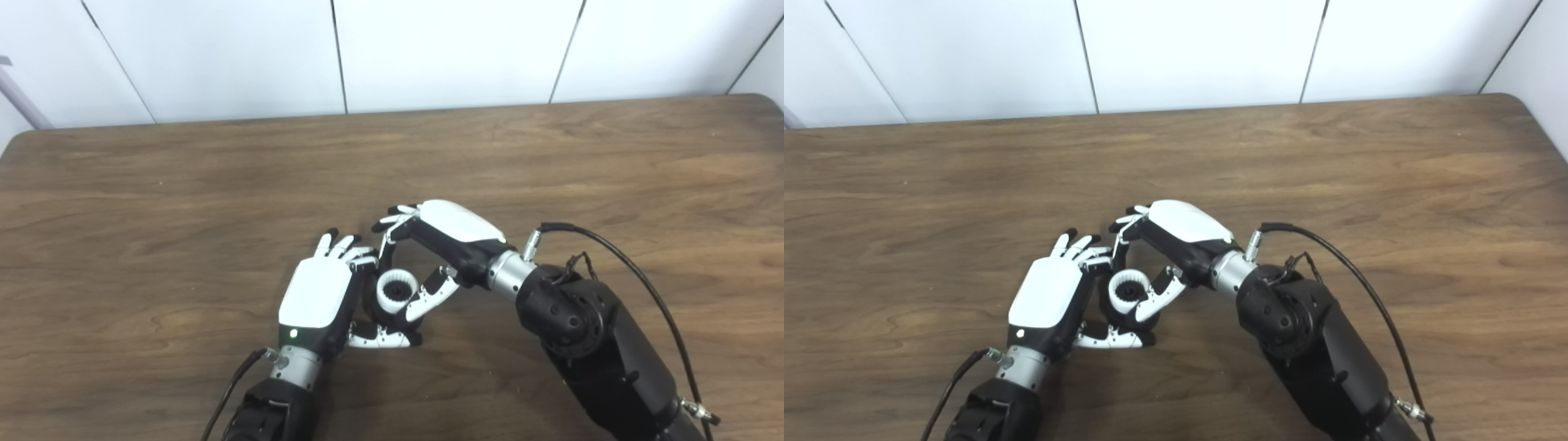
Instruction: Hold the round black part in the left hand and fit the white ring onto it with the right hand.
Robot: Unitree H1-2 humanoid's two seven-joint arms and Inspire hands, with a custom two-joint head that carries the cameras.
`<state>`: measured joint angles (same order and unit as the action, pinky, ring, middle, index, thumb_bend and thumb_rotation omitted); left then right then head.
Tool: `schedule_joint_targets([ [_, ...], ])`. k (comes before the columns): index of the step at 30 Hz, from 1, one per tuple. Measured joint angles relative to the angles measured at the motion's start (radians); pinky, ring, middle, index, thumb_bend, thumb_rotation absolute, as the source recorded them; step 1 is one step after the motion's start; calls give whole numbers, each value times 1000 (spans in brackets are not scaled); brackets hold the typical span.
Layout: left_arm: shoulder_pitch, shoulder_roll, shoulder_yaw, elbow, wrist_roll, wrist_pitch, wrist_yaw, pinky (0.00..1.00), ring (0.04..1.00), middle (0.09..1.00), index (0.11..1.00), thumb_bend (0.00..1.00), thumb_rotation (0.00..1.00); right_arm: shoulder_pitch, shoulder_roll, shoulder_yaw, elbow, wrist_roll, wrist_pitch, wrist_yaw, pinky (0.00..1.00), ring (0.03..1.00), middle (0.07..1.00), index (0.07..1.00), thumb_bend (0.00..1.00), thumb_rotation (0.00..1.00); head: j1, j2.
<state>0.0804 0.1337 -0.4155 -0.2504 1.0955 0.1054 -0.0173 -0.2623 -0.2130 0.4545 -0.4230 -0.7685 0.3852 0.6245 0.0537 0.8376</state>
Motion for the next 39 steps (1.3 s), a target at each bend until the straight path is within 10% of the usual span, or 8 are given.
schedule_joint_targets([
  [8, 0, -1, 0, 0, 0, 0, 1, 1000, 907, 780, 484, 524, 55, 0, -4, 2, 1, 0, 0, 1, 1000, 959, 863, 492, 524, 149, -2, 0],
  [10, 0, -2, 0, 0, 0, 0, 1, 1000, 906, 779, 484, 524, 55, 0, -7, 2, 1, 0, -2, 1, 1000, 959, 871, 597, 869, 219, -2, 0],
  [13, 0, -2, -1, 0, 3, 0, 1, 1000, 904, 779, 484, 524, 55, -1, -15, 0, 2, -1, -3, -1, 1000, 962, 883, 643, 984, 261, -2, 0],
  [39, -1, -1, -2, 2, 8, 0, 8, 1000, 895, 778, 484, 524, 56, -1, -33, -50, -1, -2, 0, 0, 1000, 987, 908, 649, 1000, 283, -17, -2],
])
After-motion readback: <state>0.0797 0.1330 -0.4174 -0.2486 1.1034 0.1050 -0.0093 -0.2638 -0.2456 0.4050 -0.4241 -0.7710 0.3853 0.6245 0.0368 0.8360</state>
